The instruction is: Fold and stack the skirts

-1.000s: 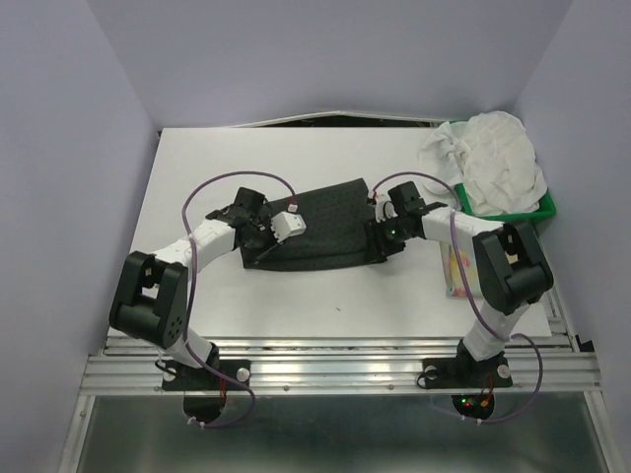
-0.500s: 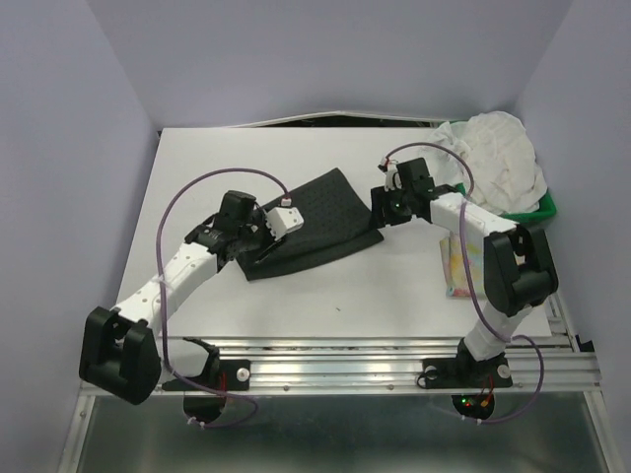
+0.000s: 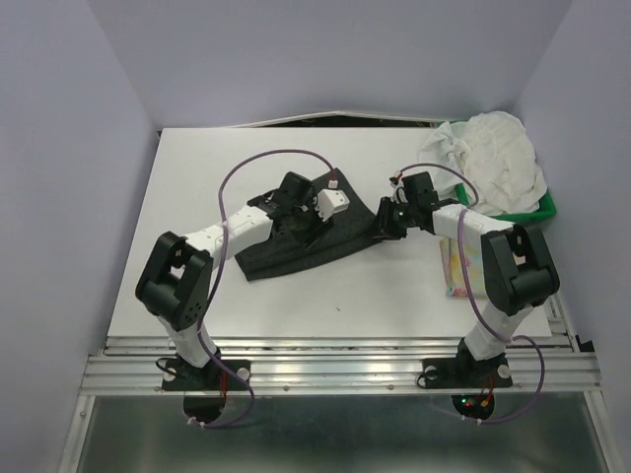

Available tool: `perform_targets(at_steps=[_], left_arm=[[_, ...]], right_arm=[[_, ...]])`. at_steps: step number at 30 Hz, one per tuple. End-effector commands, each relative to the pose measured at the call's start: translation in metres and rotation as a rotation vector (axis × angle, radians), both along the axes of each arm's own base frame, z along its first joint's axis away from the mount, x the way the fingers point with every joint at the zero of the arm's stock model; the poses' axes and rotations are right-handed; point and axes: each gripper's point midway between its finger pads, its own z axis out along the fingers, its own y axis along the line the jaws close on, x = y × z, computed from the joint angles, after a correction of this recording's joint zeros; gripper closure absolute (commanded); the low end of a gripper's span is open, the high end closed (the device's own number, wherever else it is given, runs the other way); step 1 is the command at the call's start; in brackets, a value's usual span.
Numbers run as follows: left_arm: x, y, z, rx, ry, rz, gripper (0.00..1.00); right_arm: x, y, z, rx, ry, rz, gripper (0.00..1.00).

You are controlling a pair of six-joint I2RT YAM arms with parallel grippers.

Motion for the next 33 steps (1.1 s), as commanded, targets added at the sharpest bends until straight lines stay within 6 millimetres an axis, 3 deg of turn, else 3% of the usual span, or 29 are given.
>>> perform_targets(at_steps=[1,5,7,15,17,18,20,24,27,31,33], left_arm=[[-0.002,-0.016,-0.010,-0.003,0.038,0.019,0.40],[-0.004,-0.014,-0.028,0.036,0.059,0.021,0.42],[-0.003,-0.011,-0.037,0.057,0.059,0.034,0.47],[-0.006,-0.012,-0.050,0.090,0.072,0.027,0.62],[-0.005,-0.011,-0.051,0.098,0.066,0.031,0.59],[-0.005,-0.010,-0.051,0.102,0.063,0.034,0.52],[-0.005,-0.010,-0.052,0.103,0.062,0.035,0.46],[-0.005,-0.011,-0.058,0.109,0.067,0.035,0.44],[-0.006,-0.012,-0.063,0.116,0.076,0.029,0.53],[-0.011,-0.012,-0.063,0.130,0.066,0.007,0.88],[-0.016,-0.015,-0.057,0.131,0.044,-0.010,0.96]], right_arm=[[0.015,0.007,-0.003,0.068,0.010,-0.032,0.73],[0.012,0.006,-0.027,0.055,0.065,-0.047,0.75],[0.008,0.004,-0.036,0.047,0.088,-0.048,0.76],[0.003,-0.002,-0.051,0.027,0.121,-0.054,0.76],[0.002,-0.002,-0.053,0.025,0.124,-0.051,0.77],[0.002,-0.002,-0.054,0.022,0.122,-0.046,0.77],[0.000,-0.002,-0.055,0.022,0.127,-0.040,0.77],[-0.002,-0.002,-0.056,0.024,0.131,-0.032,0.77],[-0.003,-0.002,-0.057,0.022,0.133,-0.031,0.78],[-0.003,-0.002,-0.061,0.019,0.142,-0.030,0.78],[-0.004,-0.002,-0.062,0.021,0.151,-0.026,0.80]])
